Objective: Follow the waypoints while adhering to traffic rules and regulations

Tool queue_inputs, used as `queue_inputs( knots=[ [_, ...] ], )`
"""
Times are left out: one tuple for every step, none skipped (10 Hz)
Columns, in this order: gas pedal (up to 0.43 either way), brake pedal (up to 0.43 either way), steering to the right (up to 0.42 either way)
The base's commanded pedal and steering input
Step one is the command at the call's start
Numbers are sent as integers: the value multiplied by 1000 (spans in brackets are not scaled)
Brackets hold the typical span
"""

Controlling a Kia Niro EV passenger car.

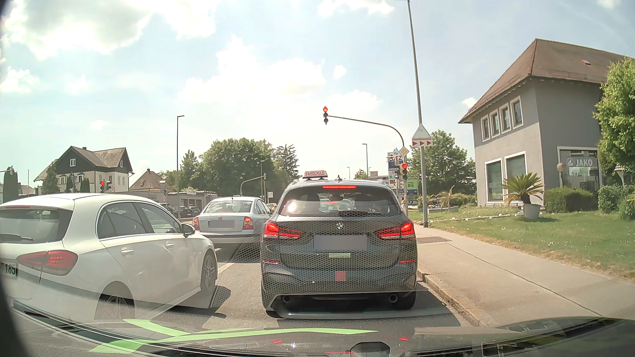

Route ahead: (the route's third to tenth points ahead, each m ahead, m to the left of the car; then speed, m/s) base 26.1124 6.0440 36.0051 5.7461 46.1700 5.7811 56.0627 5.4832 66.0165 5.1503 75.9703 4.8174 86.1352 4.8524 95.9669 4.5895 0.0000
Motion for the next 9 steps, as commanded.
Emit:
queue_inputs(
  knots=[
    [0, 232, 0],
    [0, 232, 0],
    [0, 232, 0],
    [0, 232, 0],
    [0, 232, 0],
    [0, 232, 0],
    [0, 232, 0],
    [0, 232, 0],
    [0, 232, 0]
  ],
)
